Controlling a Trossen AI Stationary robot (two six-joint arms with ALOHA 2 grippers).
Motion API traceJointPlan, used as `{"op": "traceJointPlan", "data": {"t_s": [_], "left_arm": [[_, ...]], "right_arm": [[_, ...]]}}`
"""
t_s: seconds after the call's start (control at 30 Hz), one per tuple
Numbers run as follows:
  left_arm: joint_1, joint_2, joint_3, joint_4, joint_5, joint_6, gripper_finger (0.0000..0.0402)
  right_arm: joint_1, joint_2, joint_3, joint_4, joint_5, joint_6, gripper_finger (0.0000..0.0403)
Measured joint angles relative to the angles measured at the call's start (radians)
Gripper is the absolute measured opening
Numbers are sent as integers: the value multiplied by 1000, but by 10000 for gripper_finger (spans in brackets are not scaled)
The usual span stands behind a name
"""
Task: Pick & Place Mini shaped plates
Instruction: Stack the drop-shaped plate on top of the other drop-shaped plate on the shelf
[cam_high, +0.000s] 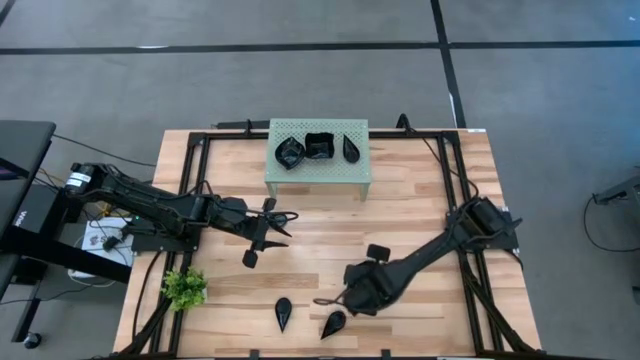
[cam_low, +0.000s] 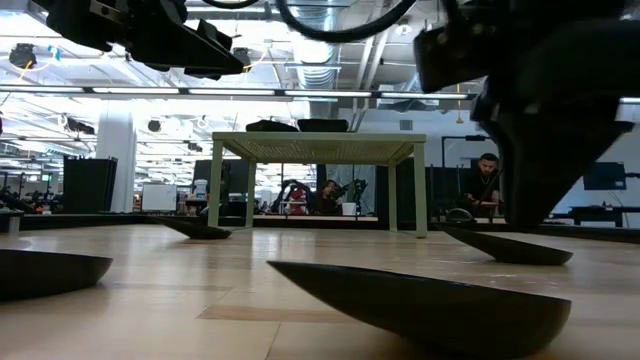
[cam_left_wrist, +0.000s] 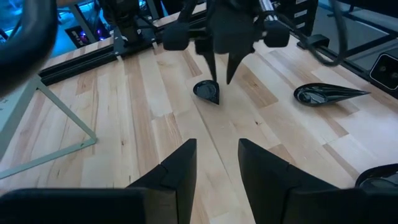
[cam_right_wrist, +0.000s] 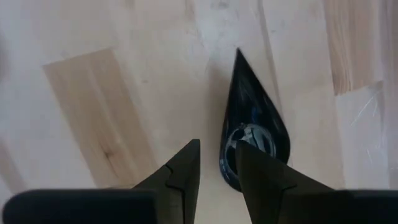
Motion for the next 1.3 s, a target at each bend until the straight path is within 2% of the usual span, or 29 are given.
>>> {"op": "traceJointPlan", "data": {"t_s": [0.37, 0.6, 0.97, 1.07, 1.23, 1.3], "left_arm": [[0, 0, 0, -4, 0, -1, 120], [0, 0, 0, -7, 0, -3, 120], [0, 0, 0, -6, 0, -3, 120], [0, 0, 0, -6, 0, -3, 120], [0, 0, 0, -6, 0, -3, 120], [0, 0, 0, -6, 0, -3, 120]], "right_arm": [[-60, 0, -1, -19, -38, -8, 98], [-74, 1, -86, 27, -115, -7, 98], [-81, -5, -111, 44, -115, -59, 96], [-91, -5, -111, 46, -125, -60, 79], [-99, -4, -115, 33, -107, -63, 18], [-101, -4, -112, 48, -103, -73, 7]]}}
